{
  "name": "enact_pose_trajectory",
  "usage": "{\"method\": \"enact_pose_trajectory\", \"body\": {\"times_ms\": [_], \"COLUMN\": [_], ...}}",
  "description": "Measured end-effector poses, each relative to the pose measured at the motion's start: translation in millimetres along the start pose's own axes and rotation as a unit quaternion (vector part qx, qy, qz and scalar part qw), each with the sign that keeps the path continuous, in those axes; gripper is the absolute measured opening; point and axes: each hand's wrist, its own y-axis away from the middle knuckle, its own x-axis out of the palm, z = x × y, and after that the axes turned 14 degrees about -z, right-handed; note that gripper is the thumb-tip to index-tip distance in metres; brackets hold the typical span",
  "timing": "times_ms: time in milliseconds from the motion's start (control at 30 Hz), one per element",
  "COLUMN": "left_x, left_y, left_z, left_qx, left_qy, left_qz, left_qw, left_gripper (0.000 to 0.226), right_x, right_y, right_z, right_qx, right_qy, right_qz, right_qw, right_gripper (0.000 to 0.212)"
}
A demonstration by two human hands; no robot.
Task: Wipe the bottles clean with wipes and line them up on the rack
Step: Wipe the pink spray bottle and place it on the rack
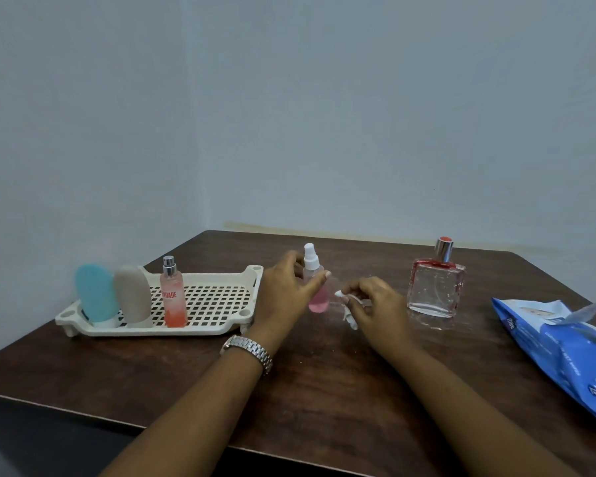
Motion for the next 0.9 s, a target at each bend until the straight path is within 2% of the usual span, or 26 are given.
{"method": "enact_pose_trajectory", "body": {"times_ms": [200, 500, 700, 900], "left_x": [-47, -124, -128, -128], "left_y": [-26, -28, -17, -12], "left_z": [-10, 20, 36, 43], "left_qx": [0.038, -0.056, -0.077, -0.085], "left_qy": [-0.067, -0.153, -0.2, -0.24], "left_qz": [-0.032, -0.087, -0.08, -0.075], "left_qw": [0.997, 0.983, 0.973, 0.964], "left_gripper": [0.043, 0.034, 0.033, 0.037], "right_x": [0, 17, 49, 74], "right_y": [2, 0, -6, 2], "right_z": [1, 29, 69, 75], "right_qx": [-0.037, -0.048, -0.011, 0.056], "right_qy": [-0.006, -0.039, -0.085, -0.084], "right_qz": [0.013, 0.024, 0.004, -0.007], "right_qw": [0.999, 0.998, 0.996, 0.995], "right_gripper": [0.01, 0.011, 0.011, 0.012]}}
